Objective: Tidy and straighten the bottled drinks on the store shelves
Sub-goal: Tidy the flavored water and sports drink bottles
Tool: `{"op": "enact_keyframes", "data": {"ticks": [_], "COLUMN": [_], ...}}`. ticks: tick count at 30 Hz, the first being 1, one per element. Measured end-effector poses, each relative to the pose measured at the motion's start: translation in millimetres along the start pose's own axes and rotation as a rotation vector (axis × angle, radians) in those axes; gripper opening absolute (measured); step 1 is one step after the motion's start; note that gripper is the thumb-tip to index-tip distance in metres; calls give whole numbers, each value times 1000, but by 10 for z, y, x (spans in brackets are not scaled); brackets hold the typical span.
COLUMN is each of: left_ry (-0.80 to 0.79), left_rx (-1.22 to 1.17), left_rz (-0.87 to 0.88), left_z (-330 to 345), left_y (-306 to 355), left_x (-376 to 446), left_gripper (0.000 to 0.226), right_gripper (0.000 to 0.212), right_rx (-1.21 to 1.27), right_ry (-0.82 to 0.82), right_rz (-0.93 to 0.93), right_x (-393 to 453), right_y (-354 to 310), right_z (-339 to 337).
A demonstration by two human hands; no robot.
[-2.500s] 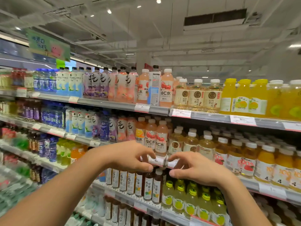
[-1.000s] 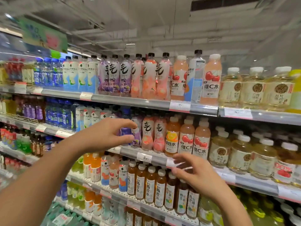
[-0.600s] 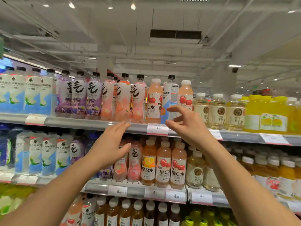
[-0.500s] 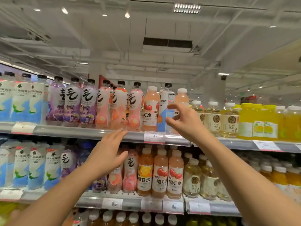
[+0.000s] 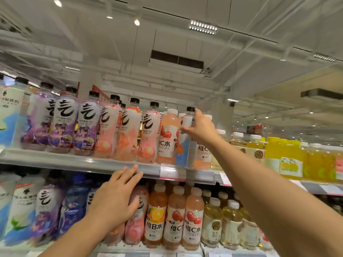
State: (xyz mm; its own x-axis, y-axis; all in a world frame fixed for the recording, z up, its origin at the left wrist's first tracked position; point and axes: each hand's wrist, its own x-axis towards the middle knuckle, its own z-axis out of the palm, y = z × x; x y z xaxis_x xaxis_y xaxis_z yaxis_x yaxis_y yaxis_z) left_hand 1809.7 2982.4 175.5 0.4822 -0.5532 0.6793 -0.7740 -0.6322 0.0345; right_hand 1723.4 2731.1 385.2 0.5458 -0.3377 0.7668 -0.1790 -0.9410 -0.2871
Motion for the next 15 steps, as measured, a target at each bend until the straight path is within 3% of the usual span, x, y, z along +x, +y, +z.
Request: {"op": "enact_keyframes", "data": {"ticks": [5,15], "left_ry": [30,63], "left_rx": [19,25], "left_rz": [-6,37], "left_z": [-5,23], "left_y": [26,2], "left_x": [11,27], "left_gripper": [66,67], "right_gripper": [70,84], "right_rx": [-66,-118], "right_ry": [101,136], "right_rz": [19,52], "right_x": [3,-111], "right_y": [-4,-185], "right_z": [74,-43]}}
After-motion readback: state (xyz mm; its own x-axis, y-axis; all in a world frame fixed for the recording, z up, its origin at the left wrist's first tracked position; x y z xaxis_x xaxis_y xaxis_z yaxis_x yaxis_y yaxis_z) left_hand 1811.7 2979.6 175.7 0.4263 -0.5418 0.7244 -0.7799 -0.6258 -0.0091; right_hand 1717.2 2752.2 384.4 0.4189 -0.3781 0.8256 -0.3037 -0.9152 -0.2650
